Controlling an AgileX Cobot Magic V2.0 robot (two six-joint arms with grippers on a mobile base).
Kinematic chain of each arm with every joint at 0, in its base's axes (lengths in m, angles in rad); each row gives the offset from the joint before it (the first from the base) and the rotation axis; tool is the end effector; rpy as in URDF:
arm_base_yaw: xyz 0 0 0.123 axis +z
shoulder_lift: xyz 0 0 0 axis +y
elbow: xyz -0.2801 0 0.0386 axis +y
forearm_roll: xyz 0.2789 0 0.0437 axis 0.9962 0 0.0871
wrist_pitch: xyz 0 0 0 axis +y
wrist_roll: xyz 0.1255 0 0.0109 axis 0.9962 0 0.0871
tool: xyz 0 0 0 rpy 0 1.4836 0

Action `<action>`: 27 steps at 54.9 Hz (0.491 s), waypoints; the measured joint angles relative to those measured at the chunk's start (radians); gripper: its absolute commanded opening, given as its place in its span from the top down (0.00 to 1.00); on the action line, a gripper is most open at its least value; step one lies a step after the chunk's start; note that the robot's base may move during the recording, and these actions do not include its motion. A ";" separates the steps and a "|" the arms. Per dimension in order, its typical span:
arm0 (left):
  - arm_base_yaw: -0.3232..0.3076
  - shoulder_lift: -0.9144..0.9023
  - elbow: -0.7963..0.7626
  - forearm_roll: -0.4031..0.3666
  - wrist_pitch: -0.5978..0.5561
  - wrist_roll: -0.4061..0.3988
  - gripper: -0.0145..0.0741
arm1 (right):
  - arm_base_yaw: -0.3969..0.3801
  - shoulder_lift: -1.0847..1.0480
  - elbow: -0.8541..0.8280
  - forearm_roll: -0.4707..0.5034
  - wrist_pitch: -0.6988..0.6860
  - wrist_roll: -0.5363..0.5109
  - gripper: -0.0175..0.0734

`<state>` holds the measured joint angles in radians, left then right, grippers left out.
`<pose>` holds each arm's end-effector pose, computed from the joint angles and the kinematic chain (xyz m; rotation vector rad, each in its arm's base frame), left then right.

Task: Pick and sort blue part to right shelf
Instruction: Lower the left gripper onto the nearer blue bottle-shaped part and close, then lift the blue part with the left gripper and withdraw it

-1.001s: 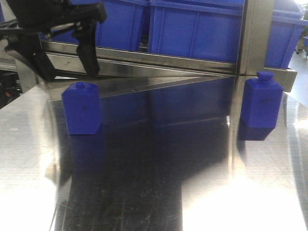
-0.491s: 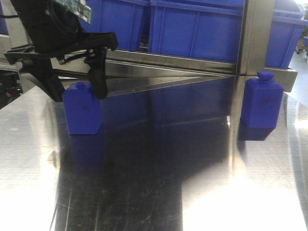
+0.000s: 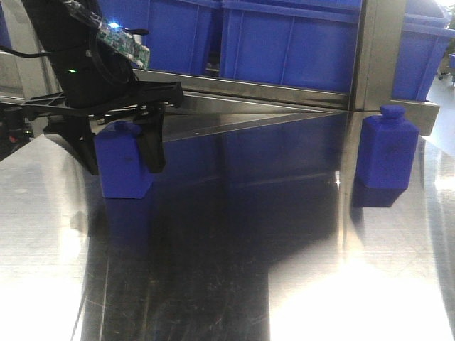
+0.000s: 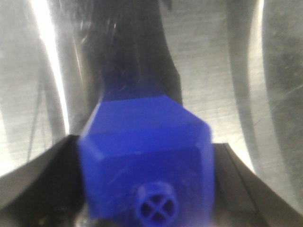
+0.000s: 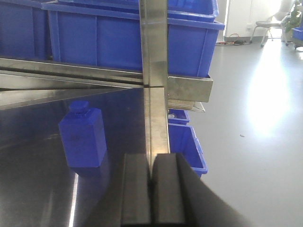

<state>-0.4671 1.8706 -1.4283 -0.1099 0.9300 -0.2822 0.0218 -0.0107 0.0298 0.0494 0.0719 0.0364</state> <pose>0.3754 -0.2017 0.1790 0.1909 2.8916 -0.2841 0.1251 0.0032 0.1964 0.0475 1.5745 0.0871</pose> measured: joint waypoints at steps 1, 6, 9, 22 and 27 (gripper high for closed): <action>0.000 0.000 -0.002 0.000 -0.002 0.000 0.38 | 0.000 0.000 0.000 0.000 0.000 0.000 0.77; 0.000 0.000 -0.004 0.006 -0.006 0.000 0.41 | 0.000 0.000 0.000 0.000 0.000 0.000 0.77; 0.000 0.000 -0.006 0.016 -0.006 0.000 0.42 | 0.000 0.000 0.000 0.000 0.000 0.000 0.77; 0.000 0.000 -0.006 0.032 -0.007 0.002 0.43 | 0.000 0.000 0.000 0.000 0.000 0.000 0.77; 0.000 -0.014 -0.006 0.032 -0.005 0.024 0.43 | 0.000 0.000 0.000 0.000 0.000 0.000 0.77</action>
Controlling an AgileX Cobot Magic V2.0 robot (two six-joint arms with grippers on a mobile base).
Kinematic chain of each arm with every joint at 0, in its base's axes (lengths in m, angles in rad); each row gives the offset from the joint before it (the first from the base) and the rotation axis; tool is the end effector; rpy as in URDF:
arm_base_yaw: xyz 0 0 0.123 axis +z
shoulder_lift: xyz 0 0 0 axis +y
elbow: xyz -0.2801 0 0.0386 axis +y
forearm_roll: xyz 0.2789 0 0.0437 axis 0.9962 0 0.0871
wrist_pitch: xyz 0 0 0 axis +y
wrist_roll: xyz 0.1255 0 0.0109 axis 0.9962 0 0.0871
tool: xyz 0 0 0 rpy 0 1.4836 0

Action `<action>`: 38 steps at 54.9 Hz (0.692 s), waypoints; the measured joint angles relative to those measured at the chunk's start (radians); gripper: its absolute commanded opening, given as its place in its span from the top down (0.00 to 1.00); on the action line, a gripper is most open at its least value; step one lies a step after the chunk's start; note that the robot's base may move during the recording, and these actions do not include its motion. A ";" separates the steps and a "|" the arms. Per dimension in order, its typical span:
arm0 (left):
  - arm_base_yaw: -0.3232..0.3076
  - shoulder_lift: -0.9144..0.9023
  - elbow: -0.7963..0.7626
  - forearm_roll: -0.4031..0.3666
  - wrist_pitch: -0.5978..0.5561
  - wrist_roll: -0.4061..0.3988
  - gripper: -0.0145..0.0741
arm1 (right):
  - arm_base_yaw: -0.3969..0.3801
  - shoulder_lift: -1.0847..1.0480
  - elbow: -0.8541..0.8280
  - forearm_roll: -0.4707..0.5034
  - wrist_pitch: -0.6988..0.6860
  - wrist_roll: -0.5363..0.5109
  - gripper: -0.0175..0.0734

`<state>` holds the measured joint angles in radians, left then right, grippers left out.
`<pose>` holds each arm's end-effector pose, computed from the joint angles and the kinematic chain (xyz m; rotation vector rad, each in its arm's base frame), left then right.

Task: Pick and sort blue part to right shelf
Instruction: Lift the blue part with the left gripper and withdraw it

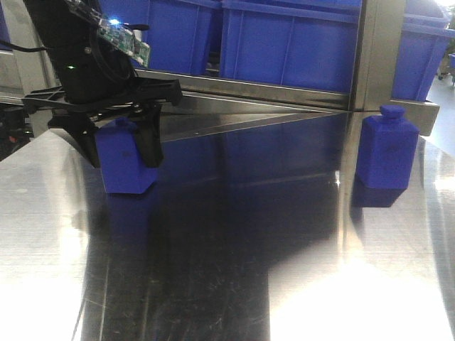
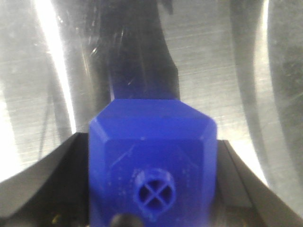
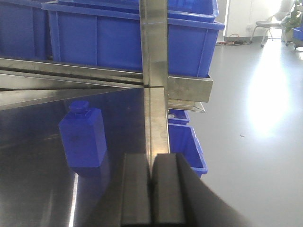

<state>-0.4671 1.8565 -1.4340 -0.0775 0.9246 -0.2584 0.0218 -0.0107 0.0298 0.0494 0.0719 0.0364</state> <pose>0.3776 -0.1992 0.1867 0.2457 2.8542 -0.2520 0.1251 0.0032 0.1964 0.0475 1.5745 0.0871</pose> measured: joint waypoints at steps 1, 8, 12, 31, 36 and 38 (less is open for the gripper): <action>0.000 -0.005 0.000 0.000 0.000 0.004 0.43 | 0.000 0.000 0.000 0.000 0.000 0.000 0.77; 0.000 -0.096 0.000 0.035 0.000 0.036 0.43 | 0.000 0.000 0.000 0.000 0.000 0.000 0.77; 0.000 -0.186 0.014 0.089 -0.004 0.041 0.43 | 0.000 0.000 0.000 0.000 0.000 0.000 0.77; 0.000 -0.710 0.362 0.262 -0.185 0.049 0.43 | 0.000 0.000 0.000 0.006 -0.027 0.000 0.77; 0.000 -0.876 0.485 0.271 -0.275 0.049 0.43 | 0.000 0.000 0.000 0.021 -0.041 0.000 0.77; 0.000 -0.934 0.530 0.274 -0.311 0.049 0.43 | 0.000 0.000 -0.005 0.025 -0.038 0.000 0.77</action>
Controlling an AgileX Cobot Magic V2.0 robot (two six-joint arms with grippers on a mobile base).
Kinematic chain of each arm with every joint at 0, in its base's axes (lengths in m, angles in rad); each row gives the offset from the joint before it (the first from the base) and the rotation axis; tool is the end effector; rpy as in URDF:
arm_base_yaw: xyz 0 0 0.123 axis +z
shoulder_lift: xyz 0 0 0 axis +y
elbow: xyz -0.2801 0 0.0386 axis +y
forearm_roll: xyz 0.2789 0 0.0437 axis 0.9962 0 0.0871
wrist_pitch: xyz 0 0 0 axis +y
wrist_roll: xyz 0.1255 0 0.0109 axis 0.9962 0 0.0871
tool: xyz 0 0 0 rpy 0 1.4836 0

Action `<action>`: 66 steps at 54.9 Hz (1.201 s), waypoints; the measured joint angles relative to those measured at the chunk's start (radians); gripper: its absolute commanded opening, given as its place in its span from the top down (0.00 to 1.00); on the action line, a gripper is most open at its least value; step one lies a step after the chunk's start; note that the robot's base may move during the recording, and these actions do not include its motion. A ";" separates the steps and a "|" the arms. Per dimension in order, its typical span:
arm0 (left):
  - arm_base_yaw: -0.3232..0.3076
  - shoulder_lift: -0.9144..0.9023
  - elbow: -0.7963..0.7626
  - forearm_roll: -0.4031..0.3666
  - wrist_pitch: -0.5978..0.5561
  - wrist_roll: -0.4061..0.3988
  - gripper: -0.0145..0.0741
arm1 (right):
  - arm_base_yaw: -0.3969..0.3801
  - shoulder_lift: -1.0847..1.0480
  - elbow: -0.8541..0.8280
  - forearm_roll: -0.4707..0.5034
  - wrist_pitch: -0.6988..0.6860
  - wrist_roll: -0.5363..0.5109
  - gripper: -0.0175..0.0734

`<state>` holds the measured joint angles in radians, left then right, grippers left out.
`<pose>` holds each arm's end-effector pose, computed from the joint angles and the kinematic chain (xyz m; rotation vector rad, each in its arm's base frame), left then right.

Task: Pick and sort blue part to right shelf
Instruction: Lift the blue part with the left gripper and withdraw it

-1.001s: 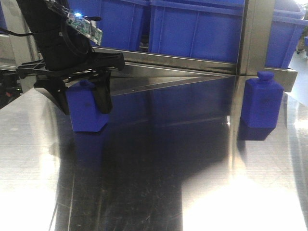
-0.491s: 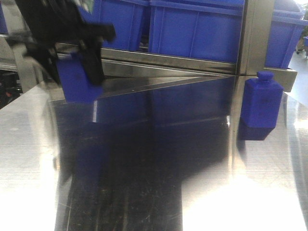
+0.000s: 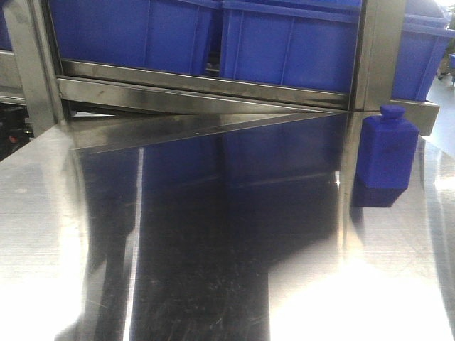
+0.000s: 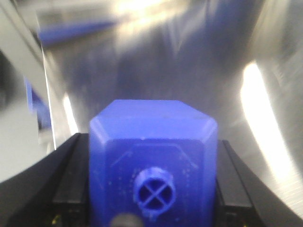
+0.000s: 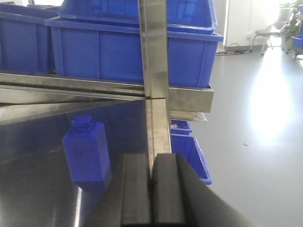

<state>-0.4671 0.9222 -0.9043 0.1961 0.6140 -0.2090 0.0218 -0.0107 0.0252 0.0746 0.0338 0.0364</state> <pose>0.2285 -0.0994 0.3443 0.3723 2.0753 -0.1909 0.1248 0.0030 0.2031 0.0663 1.5313 0.1076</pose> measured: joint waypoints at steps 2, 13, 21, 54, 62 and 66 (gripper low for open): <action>0.000 -0.056 0.043 0.004 -0.034 0.000 0.43 | 0.000 0.000 -0.012 0.002 0.011 0.000 0.77; 0.000 -0.283 0.226 0.010 -0.121 -0.015 0.43 | 0.000 0.018 -0.171 0.006 0.161 0.000 0.77; 0.000 -0.363 0.306 0.010 -0.122 -0.032 0.43 | 0.000 0.147 -0.344 0.006 0.297 -0.002 0.77; 0.000 -0.677 0.473 0.010 -0.134 -0.039 0.44 | 0.220 0.854 -1.014 0.008 0.710 -0.120 0.39; 0.000 -0.801 0.510 0.010 -0.136 -0.053 0.44 | 0.220 0.956 -1.055 0.008 0.717 -0.120 0.33; 0.000 -0.848 0.527 0.010 -0.136 -0.055 0.44 | 0.220 1.010 -1.088 0.008 0.746 -0.120 0.25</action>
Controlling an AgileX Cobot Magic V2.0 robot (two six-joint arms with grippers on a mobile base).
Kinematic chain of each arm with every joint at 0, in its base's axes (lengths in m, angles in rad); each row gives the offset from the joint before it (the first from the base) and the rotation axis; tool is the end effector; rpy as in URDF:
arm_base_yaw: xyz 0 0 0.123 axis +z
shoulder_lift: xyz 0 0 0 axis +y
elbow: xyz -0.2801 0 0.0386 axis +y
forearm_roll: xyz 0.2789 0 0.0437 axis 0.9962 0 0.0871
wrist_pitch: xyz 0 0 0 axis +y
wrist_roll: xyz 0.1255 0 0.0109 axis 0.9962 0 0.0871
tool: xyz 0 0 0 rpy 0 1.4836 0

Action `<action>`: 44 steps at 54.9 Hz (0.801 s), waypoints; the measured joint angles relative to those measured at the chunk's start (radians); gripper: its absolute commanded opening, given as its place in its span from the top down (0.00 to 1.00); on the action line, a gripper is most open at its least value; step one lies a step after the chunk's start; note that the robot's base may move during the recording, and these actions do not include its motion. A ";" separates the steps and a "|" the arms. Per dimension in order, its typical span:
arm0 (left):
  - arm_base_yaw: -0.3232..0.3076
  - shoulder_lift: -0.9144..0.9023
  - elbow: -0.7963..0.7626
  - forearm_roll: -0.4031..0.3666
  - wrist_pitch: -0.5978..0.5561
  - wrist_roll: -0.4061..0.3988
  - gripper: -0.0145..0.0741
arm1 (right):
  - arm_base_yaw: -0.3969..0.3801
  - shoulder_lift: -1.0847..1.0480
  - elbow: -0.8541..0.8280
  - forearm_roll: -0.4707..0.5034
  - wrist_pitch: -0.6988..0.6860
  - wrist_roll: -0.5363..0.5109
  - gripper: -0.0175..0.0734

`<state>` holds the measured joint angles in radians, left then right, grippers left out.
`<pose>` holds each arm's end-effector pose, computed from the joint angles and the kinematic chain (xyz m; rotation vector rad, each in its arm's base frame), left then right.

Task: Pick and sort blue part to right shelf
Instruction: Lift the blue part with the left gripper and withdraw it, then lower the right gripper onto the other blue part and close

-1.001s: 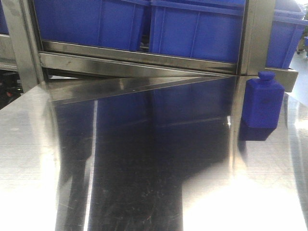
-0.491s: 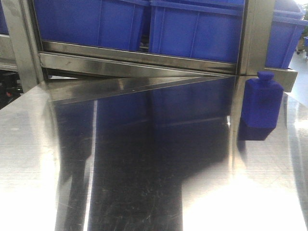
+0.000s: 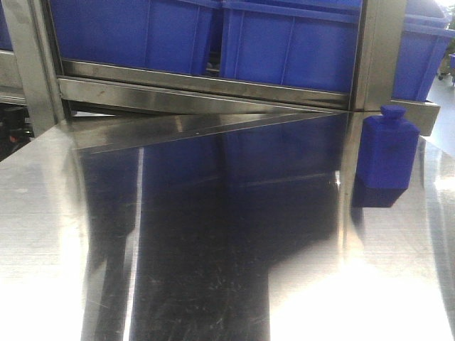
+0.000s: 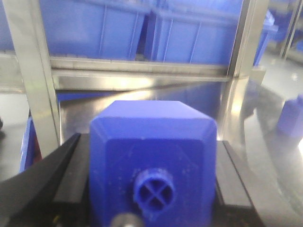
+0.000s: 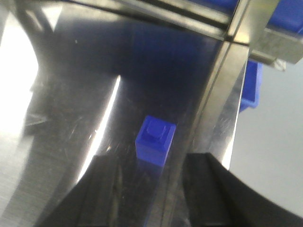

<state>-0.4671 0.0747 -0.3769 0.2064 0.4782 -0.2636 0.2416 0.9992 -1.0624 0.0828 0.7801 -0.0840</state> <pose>0.0963 -0.0352 0.2970 0.2484 1.6428 -0.3382 0.2490 0.0689 0.3667 -0.3253 2.1795 0.1851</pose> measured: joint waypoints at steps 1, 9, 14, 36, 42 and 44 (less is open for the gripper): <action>0.000 -0.012 0.003 0.000 0.002 0.000 0.44 | 0.000 0.012 -0.013 0.000 0.013 0.003 0.24; 0.000 -0.043 0.018 0.000 0.004 -0.003 0.44 | 0.000 0.163 -0.125 0.000 0.144 0.028 0.14; 0.000 -0.046 0.021 0.000 0.004 -0.005 0.44 | 0.000 0.255 -0.192 0.000 0.219 0.039 0.14; 0.000 -0.046 0.023 0.002 0.000 -0.007 0.44 | 0.008 0.592 -0.389 -0.008 0.322 0.188 0.14; 0.000 -0.046 0.023 0.002 0.000 -0.007 0.44 | 0.011 0.659 -0.389 -0.017 0.320 0.207 0.14; 0.000 -0.046 0.023 0.002 0.000 -0.007 0.44 | 0.011 0.680 -0.391 -0.021 0.316 0.209 0.14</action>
<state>-0.4671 0.0290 -0.3542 0.2084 0.4785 -0.2707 0.2521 1.6794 -1.4531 0.0614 1.0964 0.1255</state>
